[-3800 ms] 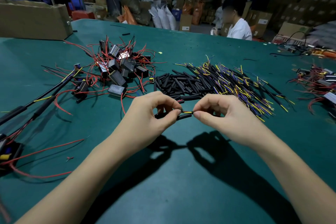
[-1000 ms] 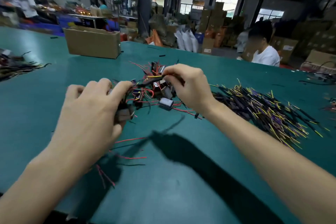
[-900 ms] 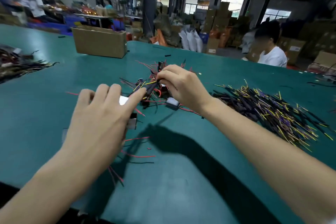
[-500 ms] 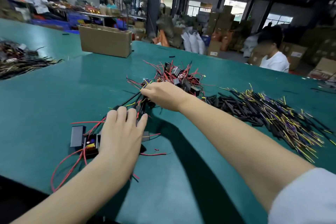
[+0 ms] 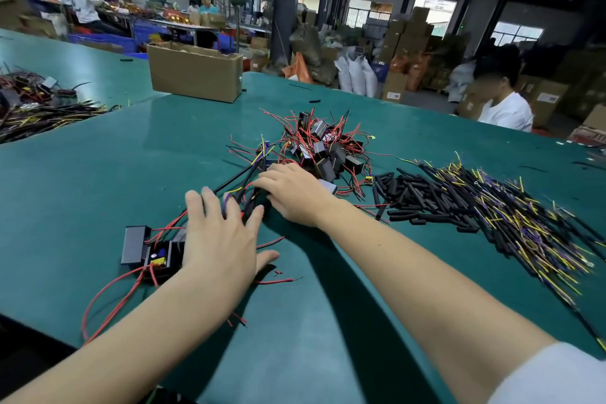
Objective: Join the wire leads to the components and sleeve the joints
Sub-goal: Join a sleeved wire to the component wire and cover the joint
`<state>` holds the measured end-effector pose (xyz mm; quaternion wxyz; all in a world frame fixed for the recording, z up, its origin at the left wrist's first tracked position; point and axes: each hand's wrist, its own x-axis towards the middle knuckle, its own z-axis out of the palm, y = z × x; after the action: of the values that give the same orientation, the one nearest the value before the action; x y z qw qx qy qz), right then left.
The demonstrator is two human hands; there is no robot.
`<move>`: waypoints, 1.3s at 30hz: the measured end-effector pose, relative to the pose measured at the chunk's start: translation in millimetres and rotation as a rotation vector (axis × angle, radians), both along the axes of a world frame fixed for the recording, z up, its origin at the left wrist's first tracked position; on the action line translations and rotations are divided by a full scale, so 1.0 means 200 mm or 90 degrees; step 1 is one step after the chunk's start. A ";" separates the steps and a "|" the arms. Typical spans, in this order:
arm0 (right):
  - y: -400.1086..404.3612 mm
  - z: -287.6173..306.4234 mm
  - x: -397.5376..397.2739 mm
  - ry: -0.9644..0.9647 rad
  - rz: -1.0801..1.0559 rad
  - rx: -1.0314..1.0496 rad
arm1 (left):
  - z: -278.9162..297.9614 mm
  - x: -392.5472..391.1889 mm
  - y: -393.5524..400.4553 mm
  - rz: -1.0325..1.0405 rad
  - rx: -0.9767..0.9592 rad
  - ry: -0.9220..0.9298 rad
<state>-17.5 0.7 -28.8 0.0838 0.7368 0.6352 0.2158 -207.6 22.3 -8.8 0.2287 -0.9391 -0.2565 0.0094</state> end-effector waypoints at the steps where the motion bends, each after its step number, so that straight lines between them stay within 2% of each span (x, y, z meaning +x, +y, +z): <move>1: -0.02 0.00 0.00 0.020 0.010 0.014 | 0.02 0.01 -0.03 0.005 -0.009 -0.008; 6: -0.21 0.14 0.08 0.196 0.018 0.253 | 0.12 0.01 -0.19 -0.039 0.002 -0.112; 9: -0.38 0.23 0.19 0.259 -0.073 0.377 | 0.14 0.07 -0.29 -0.115 -0.004 -0.157; 11: -0.49 0.25 0.27 0.314 -0.145 0.438 | 0.12 0.16 -0.38 -0.187 -0.065 -0.186; 13: -0.58 0.25 0.31 0.379 -0.214 0.488 | 0.08 0.30 -0.45 -0.243 -0.177 -0.204; 15: -0.67 0.23 0.34 0.438 -0.278 0.513 | 0.02 0.48 -0.49 -0.252 -0.363 -0.234; 18: -0.76 0.16 0.36 0.482 -0.341 0.491 | -0.06 0.70 -0.49 -0.200 -0.748 -0.418; 20: -0.78 0.12 0.37 0.486 -0.347 0.453 | -0.10 0.76 -0.46 -0.176 -0.863 -0.570; 24: -0.70 0.10 0.41 0.499 -0.369 0.409 | -0.17 0.79 -0.36 -0.156 -0.904 -0.758; 27: -0.57 0.08 0.45 0.526 -0.426 0.378 | -0.19 0.81 -0.31 -0.128 -0.874 -0.854; 33: -0.40 0.06 0.46 0.520 -0.501 0.315 | -0.18 0.83 -0.29 -0.078 -0.856 -0.918; 39: -0.37 0.06 0.48 0.562 -0.537 0.313 | -0.19 0.83 -0.27 -0.017 -0.814 -0.907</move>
<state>78.6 -74.2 -15.8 -0.2784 0.9395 0.1988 -0.0193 -41.4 -32.6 -47.0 -0.5373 -0.6740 -0.2708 -0.4287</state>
